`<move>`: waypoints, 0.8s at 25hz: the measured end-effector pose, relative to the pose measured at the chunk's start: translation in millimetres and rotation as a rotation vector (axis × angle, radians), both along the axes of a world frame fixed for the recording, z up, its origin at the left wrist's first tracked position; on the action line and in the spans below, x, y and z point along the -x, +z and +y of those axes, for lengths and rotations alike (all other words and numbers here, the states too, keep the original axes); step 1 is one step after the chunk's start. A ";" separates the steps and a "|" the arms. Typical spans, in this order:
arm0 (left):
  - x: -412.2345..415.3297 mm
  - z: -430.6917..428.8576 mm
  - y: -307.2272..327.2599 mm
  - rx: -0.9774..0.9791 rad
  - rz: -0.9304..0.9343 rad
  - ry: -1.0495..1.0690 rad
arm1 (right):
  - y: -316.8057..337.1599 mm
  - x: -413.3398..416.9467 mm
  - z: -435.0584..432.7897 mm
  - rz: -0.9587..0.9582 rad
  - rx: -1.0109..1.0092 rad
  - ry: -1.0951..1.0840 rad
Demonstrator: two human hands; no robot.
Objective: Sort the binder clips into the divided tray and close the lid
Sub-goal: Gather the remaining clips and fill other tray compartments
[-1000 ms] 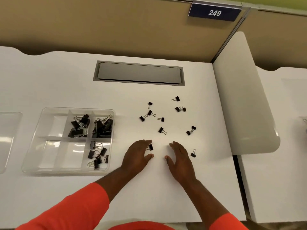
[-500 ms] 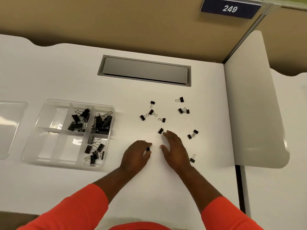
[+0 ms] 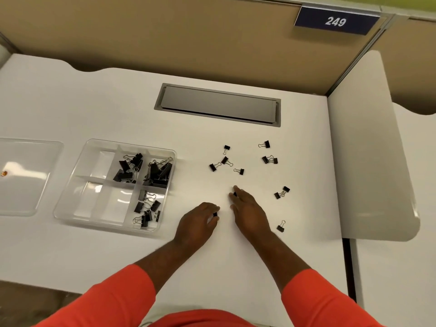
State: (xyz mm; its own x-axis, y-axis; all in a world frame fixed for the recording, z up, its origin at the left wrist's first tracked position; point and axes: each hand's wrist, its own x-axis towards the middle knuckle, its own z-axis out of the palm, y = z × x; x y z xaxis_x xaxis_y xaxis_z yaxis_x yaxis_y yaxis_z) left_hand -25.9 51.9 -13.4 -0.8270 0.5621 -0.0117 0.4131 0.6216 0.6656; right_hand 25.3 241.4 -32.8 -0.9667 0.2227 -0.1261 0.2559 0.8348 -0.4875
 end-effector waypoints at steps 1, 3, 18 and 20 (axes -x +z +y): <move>-1.0 -3.2 1.8 -0.004 0.004 0.003 | -1.2 -7.5 -3.1 0.024 -0.010 -0.008; -3.4 -9.2 4.8 -0.010 0.017 0.006 | -2.7 -23.3 -9.3 0.043 -0.015 -0.021; -5.3 -83.3 40.2 -0.097 0.070 0.022 | 19.6 -32.1 -77.9 0.144 0.042 -0.168; 5.4 -98.9 43.3 -0.092 0.080 -0.006 | 25.7 -17.3 -96.0 0.233 0.059 -0.201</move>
